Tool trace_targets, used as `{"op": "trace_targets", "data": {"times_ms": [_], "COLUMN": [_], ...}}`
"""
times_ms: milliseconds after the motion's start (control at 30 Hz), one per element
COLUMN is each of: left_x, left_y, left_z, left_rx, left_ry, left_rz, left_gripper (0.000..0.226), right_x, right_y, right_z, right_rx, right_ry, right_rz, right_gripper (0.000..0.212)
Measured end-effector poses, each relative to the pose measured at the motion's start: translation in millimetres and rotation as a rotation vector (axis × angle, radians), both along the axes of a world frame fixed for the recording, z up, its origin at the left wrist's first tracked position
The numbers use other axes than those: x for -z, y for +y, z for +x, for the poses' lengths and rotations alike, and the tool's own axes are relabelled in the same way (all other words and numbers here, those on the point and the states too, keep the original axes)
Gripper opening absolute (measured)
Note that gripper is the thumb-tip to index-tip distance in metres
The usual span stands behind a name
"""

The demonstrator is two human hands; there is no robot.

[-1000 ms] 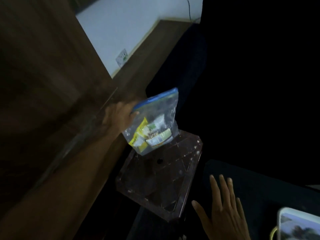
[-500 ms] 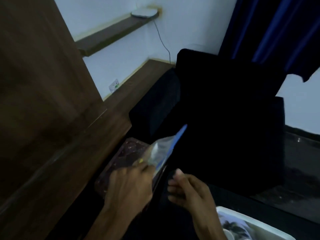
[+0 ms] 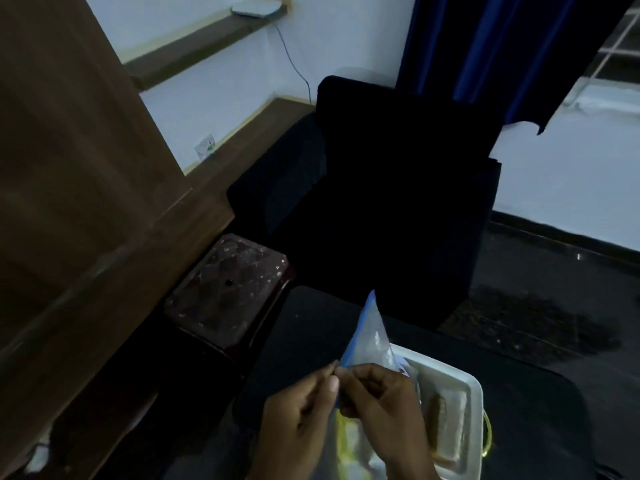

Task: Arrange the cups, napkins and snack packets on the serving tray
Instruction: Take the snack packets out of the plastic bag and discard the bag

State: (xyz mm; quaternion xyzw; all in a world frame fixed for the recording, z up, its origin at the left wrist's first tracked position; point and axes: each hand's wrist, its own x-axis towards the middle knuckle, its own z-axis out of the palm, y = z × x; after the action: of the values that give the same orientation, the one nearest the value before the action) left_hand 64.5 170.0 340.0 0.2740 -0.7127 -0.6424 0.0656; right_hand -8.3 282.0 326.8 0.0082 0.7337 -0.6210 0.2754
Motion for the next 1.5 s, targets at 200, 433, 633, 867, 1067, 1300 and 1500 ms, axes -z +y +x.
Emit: {"op": "trace_targets", "data": {"times_ms": [200,433,633,867,1067,1300,1500], "left_x": [4,-8,-9,-5,-5,-12,-10], "left_y": [25,22,29,53,87,165,237], "left_z": [2,-6,-5,-4,-13,-26,-48], "left_rx": [0.021,0.077,0.186,0.275,0.356,0.213,0.076], "left_ry": [-0.047,-0.039,0.024,0.078,0.145,0.058,0.003], "left_rz": [0.071,0.097,-0.112,-0.034,-0.114,0.065,0.085], "left_gripper": [0.028,0.027,0.025,0.027,0.025,0.019,0.026], "right_x": [-10,-25,-20,-23,-32,-27,-18], "right_y": [40,46,46,65,90,147,212], "right_z": [22,30,53,75,69,44,15], "right_rx": [-0.173,-0.115,0.066,0.358,0.424,0.38,0.337], "right_ry": [0.296,0.334,0.302,0.243,0.672,0.727,0.575], "right_rz": [0.222,0.127,0.093,0.141,0.473,0.468,0.258], "right_gripper": [0.019,0.017,0.018,0.018,0.008,0.014,0.016]}}
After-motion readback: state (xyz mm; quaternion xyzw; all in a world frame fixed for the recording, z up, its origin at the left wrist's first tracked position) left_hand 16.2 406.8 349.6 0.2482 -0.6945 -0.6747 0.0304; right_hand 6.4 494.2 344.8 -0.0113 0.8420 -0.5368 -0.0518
